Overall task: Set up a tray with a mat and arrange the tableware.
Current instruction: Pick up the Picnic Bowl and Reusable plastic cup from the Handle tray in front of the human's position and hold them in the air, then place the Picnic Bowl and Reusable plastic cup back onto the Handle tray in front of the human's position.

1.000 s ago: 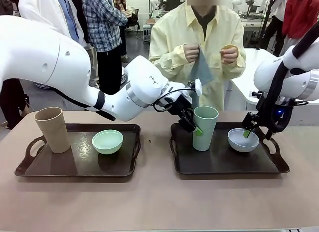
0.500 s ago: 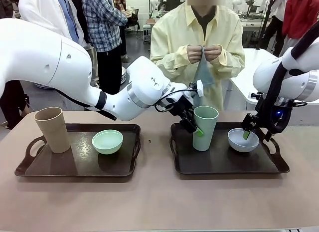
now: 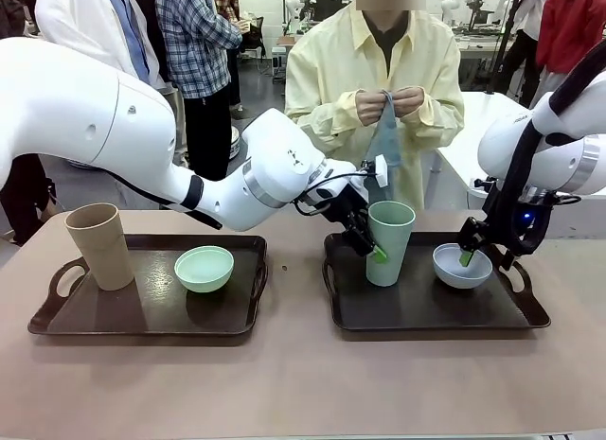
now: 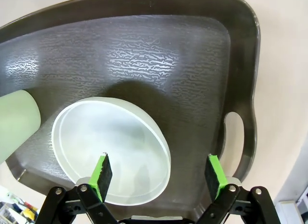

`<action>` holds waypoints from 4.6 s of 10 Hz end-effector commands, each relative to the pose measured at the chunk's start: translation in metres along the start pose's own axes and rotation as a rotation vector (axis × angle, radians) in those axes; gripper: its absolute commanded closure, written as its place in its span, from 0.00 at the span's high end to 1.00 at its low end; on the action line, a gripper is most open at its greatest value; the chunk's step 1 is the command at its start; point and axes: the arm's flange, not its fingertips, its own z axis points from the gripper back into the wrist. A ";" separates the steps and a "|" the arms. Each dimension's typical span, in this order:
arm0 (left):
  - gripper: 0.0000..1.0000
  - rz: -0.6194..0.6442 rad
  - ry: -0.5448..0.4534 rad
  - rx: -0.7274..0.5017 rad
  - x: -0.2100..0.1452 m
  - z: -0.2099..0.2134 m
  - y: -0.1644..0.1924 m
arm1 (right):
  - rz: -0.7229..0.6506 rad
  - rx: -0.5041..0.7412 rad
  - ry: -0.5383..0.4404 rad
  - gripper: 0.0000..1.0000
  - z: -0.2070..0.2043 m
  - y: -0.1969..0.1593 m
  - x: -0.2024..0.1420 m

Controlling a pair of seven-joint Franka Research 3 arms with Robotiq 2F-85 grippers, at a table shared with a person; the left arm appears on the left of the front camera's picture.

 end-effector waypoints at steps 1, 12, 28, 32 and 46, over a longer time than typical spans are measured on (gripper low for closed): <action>1.00 -0.012 -0.021 -0.022 0.001 -0.011 0.001 | -0.005 0.005 0.003 1.00 -0.007 0.004 0.010; 0.26 0.027 -0.100 -0.005 -0.002 -0.013 0.002 | 0.023 0.017 0.031 0.00 -0.013 0.000 0.014; 0.07 -0.104 -0.006 0.156 0.104 0.119 -0.040 | 0.120 0.089 -0.143 0.01 0.167 0.009 -0.083; 0.07 -0.056 -0.025 0.154 0.139 0.151 -0.060 | 0.124 0.089 -0.191 0.01 0.216 0.032 -0.115; 0.07 -0.068 -0.038 0.161 0.139 0.149 -0.058 | 0.150 0.078 -0.194 0.01 0.223 0.028 -0.113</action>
